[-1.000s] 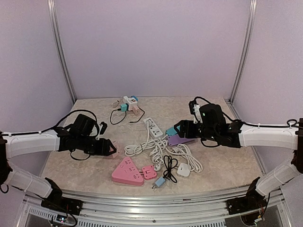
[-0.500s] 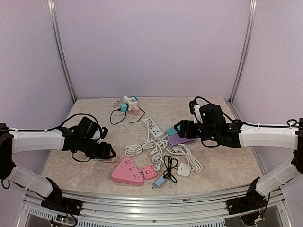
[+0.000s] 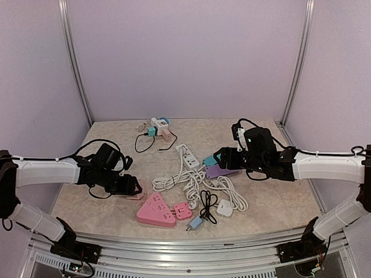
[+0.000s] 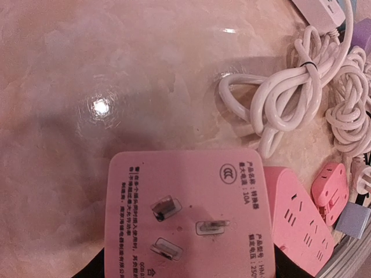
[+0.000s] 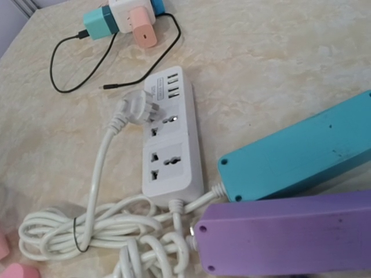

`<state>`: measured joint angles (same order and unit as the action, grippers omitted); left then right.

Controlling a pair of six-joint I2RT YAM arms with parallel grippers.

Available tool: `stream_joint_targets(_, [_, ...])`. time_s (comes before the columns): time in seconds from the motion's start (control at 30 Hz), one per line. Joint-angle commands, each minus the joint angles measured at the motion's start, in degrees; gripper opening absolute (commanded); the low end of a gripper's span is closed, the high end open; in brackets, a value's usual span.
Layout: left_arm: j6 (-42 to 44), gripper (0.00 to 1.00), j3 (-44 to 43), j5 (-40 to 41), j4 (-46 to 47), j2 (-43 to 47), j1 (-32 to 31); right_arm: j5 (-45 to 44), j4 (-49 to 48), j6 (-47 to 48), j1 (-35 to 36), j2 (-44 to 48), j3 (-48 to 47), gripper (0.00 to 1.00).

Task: Pull the plug off the socket
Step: Place the socket at the center of the board, then pick up the socket from the center of the board.

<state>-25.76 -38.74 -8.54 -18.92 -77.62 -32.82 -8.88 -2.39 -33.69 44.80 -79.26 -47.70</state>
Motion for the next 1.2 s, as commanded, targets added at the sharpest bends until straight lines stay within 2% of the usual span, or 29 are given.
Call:
stream_joint_targets(0.0, [-0.59, 0.66, -0.81, 0.74, 0.57, 0.83, 0.21, -0.76, 1.39, 0.03, -0.70, 1.42, 0.94, 0.76])
stream_joint_targets(0.33, [-0.96, 0.76, -0.19, 1.61, 0.74, 2.79, 0.26, -0.61, 1.43, 0.12, -0.67, 1.90, 1.03, 0.77])
stream_joint_targets(0.5, [-0.97, 0.85, -0.19, 3.00, 0.55, 5.22, 0.21, -1.01, 1.81, 0.12, -0.70, 2.42, 1.12, 0.77])
stream_joint_targets(0.6, [-0.83, 0.89, 0.10, 4.71, 0.52, 8.05, 0.25, -1.50, 2.04, 0.20, -0.68, 2.85, 1.21, 0.78])
stream_joint_targets(0.73, [0.44, 0.98, -0.41, 8.23, 1.57, 11.81, 0.58, -2.19, 2.06, 0.42, -0.65, 3.34, 1.30, 0.79])
stream_joint_targets(0.83, [2.97, 0.99, -3.00, 9.80, 4.43, 12.71, 2.23, -2.63, 2.04, 0.62, -0.69, 3.41, 1.06, 0.80])
stream_joint_targets(0.97, [4.97, 0.99, -9.35, 5.38, 8.08, 8.65, 6.80, -2.31, 2.04, 0.52, -0.67, 3.40, 0.86, 0.80])
stream_joint_targets(1.17, [8.53, 0.99, -19.92, -3.21, 14.18, -2.80, 13.61, -1.81, 2.04, 0.21, -0.63, 4.54, 1.57, 0.80])
